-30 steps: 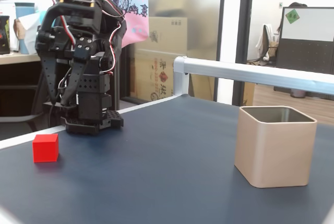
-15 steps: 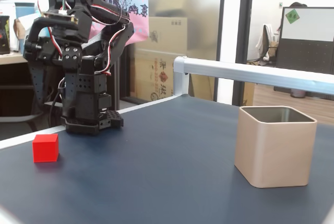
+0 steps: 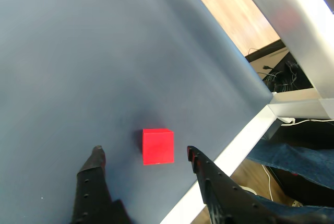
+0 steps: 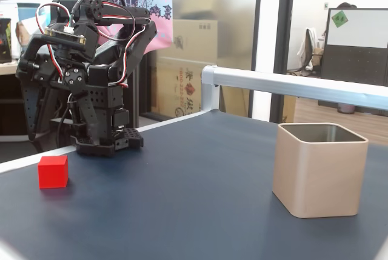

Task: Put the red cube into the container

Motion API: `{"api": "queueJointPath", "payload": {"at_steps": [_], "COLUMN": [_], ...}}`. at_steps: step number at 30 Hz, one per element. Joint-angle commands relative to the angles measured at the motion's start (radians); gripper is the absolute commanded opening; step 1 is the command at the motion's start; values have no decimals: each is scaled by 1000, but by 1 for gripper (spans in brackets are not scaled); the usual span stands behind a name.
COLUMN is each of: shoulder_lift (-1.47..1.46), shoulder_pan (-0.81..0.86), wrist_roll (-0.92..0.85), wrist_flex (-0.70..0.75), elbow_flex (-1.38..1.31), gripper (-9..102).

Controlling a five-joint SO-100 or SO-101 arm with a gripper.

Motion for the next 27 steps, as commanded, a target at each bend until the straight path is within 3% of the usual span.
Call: {"api": "queueJointPath", "payload": {"at_steps": [1,27], "shoulder_lift": [-5,-98], "shoulder_pan": [14,55], "wrist_roll": [-29,-81], "wrist_flex": [-17,-307], "elbow_flex": [5,201], "gripper": [39,44]}}
